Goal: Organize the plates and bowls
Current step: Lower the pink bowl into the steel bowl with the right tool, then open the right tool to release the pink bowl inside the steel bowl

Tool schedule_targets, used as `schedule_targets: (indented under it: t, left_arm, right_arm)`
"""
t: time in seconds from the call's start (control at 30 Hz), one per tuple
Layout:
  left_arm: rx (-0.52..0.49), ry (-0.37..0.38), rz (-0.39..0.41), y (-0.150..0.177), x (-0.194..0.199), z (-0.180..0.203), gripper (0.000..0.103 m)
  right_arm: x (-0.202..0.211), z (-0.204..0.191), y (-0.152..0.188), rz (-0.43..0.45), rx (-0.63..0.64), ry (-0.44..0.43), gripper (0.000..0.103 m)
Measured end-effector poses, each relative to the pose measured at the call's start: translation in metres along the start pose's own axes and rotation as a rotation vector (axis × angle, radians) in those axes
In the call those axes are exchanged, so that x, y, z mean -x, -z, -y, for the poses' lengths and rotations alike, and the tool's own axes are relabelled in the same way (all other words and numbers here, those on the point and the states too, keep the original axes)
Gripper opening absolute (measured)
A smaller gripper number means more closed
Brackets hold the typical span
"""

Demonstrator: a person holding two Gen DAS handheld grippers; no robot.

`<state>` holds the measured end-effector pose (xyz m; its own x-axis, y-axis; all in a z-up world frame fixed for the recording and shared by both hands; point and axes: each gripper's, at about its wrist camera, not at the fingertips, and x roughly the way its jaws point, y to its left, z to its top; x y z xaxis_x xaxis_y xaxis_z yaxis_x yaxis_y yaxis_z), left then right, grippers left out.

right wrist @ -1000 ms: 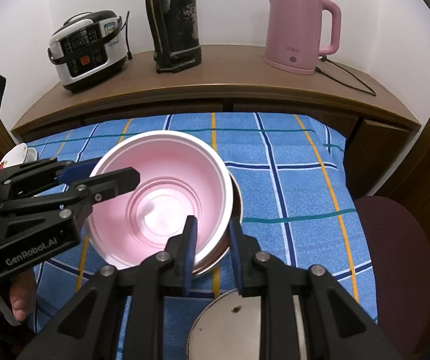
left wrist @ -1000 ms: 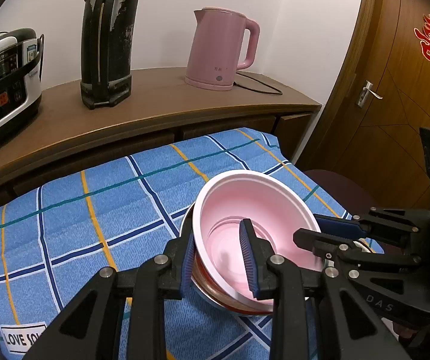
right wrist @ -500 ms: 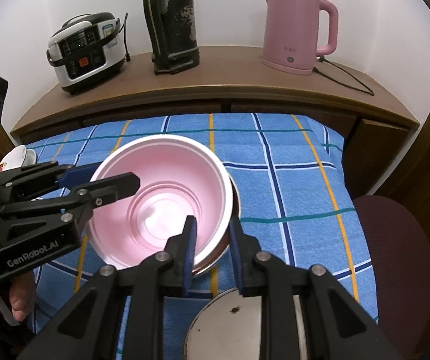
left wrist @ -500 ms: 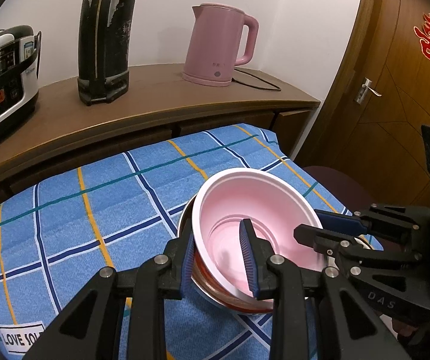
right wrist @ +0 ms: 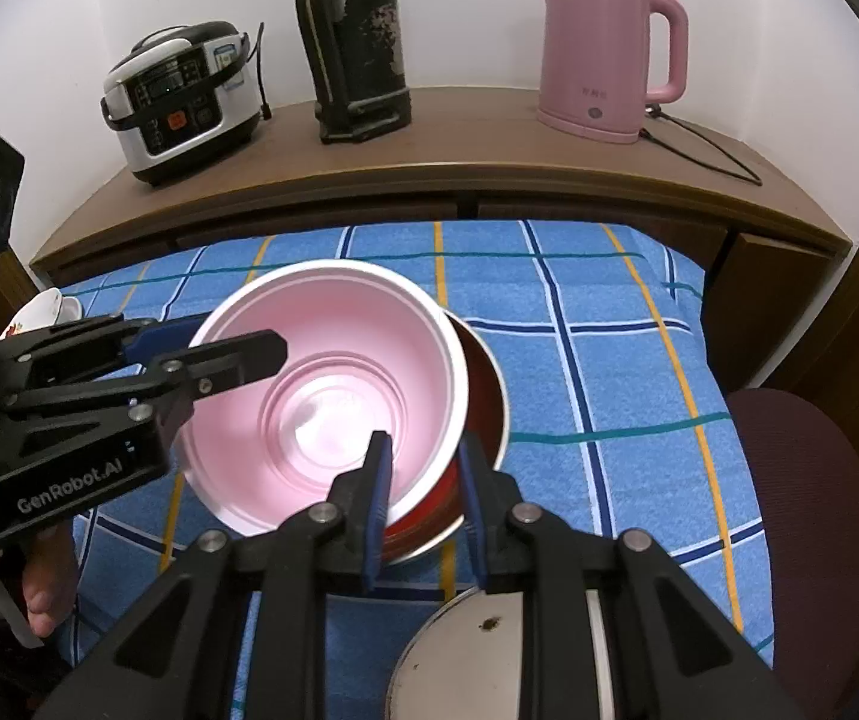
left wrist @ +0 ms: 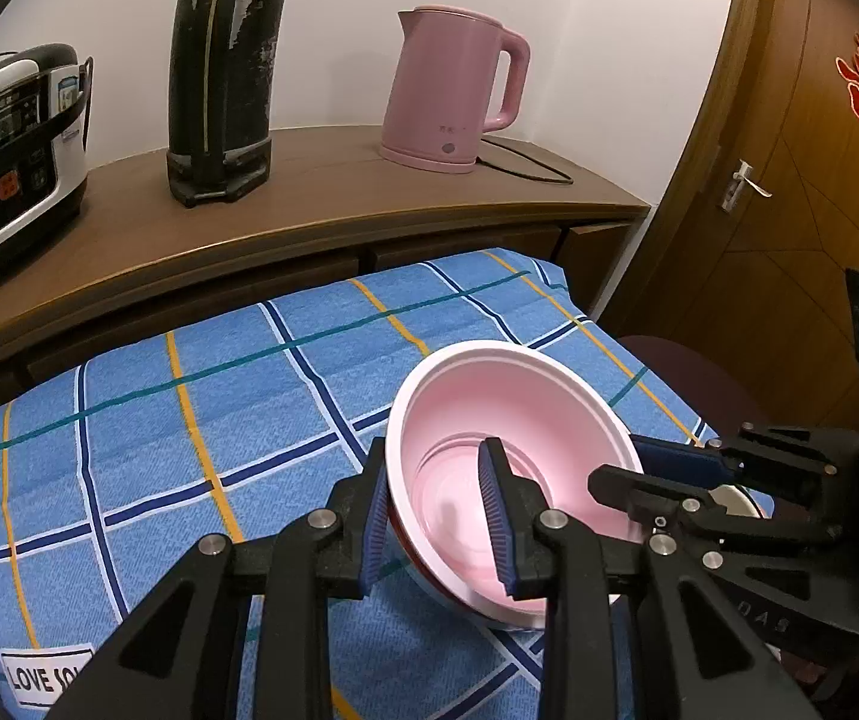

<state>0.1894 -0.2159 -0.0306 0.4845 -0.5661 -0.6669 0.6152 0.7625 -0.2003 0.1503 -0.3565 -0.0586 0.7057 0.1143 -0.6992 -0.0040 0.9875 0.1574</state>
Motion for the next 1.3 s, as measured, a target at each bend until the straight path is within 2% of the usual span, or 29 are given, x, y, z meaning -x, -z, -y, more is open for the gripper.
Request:
schedule_targets:
  t: [1.3]
  left_arm:
    - [-0.047,-0.017,0.042,0.0045,-0.0052,0.0074,0.031]
  right_arm:
    - [0.0003,0.0078,-0.0010,0.014,-0.003,0.003,0.023]
